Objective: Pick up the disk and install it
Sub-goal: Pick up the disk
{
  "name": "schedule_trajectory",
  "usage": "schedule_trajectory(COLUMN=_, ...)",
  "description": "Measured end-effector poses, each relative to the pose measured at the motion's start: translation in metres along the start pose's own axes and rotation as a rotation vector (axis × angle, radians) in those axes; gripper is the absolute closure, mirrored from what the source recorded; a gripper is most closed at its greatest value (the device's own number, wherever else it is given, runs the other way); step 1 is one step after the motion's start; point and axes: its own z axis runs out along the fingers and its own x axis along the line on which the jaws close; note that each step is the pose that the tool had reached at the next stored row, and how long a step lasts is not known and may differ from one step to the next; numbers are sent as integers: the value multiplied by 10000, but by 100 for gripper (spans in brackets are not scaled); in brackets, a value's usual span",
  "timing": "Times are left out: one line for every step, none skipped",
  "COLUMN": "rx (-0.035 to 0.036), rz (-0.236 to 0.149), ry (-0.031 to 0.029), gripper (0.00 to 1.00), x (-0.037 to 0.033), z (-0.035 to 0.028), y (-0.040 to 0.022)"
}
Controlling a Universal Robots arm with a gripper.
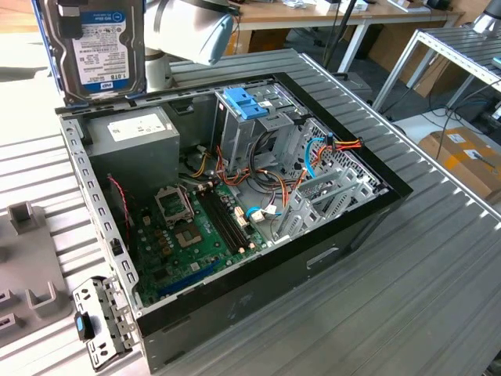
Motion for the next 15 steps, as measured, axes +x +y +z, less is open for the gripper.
schedule_trajectory(rx=0, rz=0, ry=0, gripper=63, x=10, z=0, y=0)
schedule_trajectory(rx=0, rz=0, ry=0, gripper=63, x=21, z=-1, y=1)
schedule_trajectory(rx=0, rz=0, ry=1, gripper=63, x=33, z=-2, y=1)
schedule_trajectory(rx=0, rz=0, ry=1, gripper=63, x=45, z=-2, y=1)
schedule_trajectory(rx=0, rz=-1, ry=1, gripper=63, x=60, z=-2, y=1)
schedule_trajectory(rx=0, rz=1, ry=1, gripper=63, x=76, z=-3, y=2)
schedule_trajectory(rx=2, rz=0, ry=-1, gripper=63, x=102, z=-3, y=3)
schedule_trajectory(rx=1, rz=0, ry=0, gripper=63, x=129, z=-4, y=4)
schedule_trajectory(rx=0, rz=0, ry=0, gripper=63, x=147, z=-5, y=5)
schedule_trajectory(rx=-1, rz=0, ry=1, gripper=63, x=168, z=-6, y=5)
schedule_trajectory(rx=0, rz=0, ry=1, gripper=63, x=189, z=-7, y=6)
schedule_trajectory(rx=0, rz=0, ry=0, gripper=63, x=199, z=-7, y=6)
schedule_trajectory(rx=0, rz=0, ry=0, gripper=63, x=214, z=-7, y=7)
schedule_trajectory(rx=0, rz=0, ry=0, gripper=63, x=235, z=-8, y=7)
schedule_trajectory(rx=0, rz=0, ry=0, gripper=63, x=250, z=-8, y=8)
